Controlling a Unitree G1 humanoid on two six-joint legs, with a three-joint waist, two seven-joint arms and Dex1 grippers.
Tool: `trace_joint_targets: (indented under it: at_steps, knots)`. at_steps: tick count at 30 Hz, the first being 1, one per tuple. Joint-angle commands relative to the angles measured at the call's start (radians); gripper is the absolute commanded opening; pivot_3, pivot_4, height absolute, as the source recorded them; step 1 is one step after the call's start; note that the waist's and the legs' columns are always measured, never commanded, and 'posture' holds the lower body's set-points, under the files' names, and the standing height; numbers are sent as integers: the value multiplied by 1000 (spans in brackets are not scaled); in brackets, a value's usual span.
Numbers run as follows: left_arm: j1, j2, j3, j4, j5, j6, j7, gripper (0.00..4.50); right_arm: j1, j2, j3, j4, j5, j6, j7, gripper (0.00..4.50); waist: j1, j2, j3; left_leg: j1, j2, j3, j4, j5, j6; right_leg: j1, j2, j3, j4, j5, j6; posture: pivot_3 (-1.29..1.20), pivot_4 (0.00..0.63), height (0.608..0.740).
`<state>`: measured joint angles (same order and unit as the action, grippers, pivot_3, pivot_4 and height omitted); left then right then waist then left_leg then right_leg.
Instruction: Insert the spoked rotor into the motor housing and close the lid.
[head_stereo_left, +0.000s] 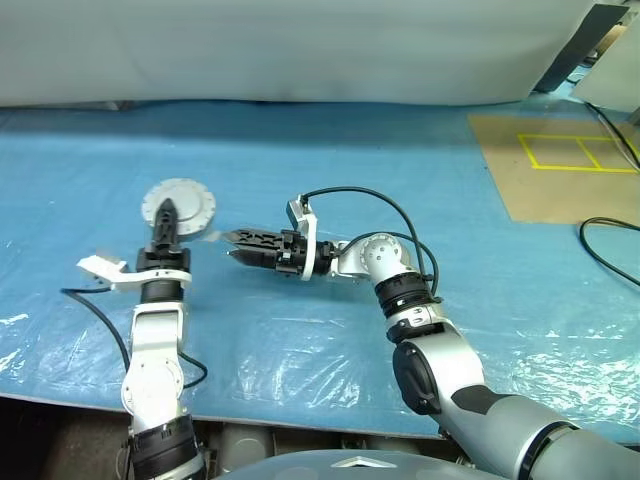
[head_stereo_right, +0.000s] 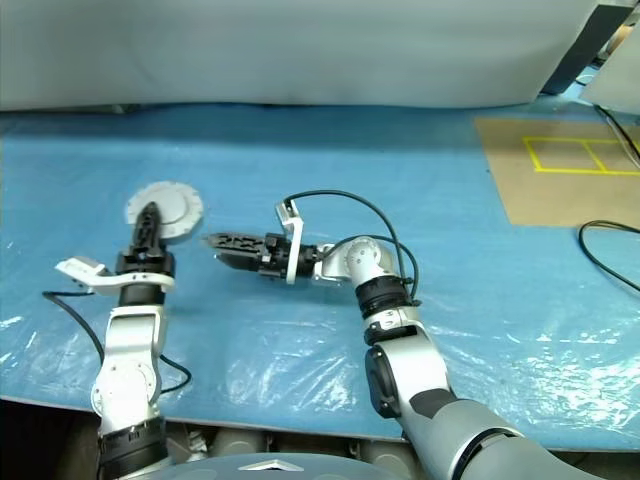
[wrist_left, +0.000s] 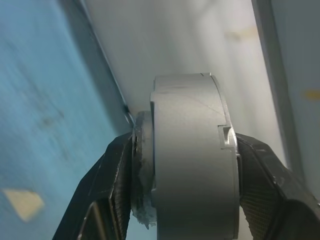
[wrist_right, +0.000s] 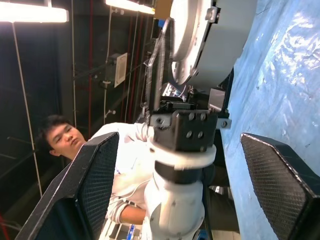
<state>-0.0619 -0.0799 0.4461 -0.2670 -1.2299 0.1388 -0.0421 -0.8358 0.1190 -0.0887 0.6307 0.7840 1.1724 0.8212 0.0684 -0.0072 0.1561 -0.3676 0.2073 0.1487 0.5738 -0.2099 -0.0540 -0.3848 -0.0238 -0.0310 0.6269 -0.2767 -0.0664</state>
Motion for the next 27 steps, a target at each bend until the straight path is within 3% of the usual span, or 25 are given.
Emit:
trace_joint_targets:
  at_steps: [1, 9, 21, 27]
  knots:
    - [-41, 39, 81, 68, 34, -72, -7, 2654, 7, 63, -2, -14, 6, -24, 0, 4095, 1, 0, 0, 0, 0, 0, 0, 0, 0, 0, 0, 0, 0, 0, 0, 0, 150, 740]
    - [-222, 203, 194, 476, 115, -128, -121, 2654, 8, 39, -6, -45, 8, -38, -6, 4095, 15, -6, 0, -1, 0, 0, 3, 0, 0, 0, 0, -2, 2, 1, 1, 0, 150, 740]
    - [-578, 466, 314, 1259, 264, -301, -347, 2654, 66, 29, -4, -175, 40, 5, -19, 4095, 26, -8, 0, 0, 0, -1, 6, 0, 0, -2, -1, 0, 9, 1, 1, 0, 150, 740]
    - [-655, 543, 357, 1466, 308, -355, -340, 2654, 81, 32, 1, -214, 38, 4, -23, 4095, 26, -7, 0, 1, 0, -1, 6, 0, 0, -3, -2, 1, 11, 1, 1, 0, 150, 740]
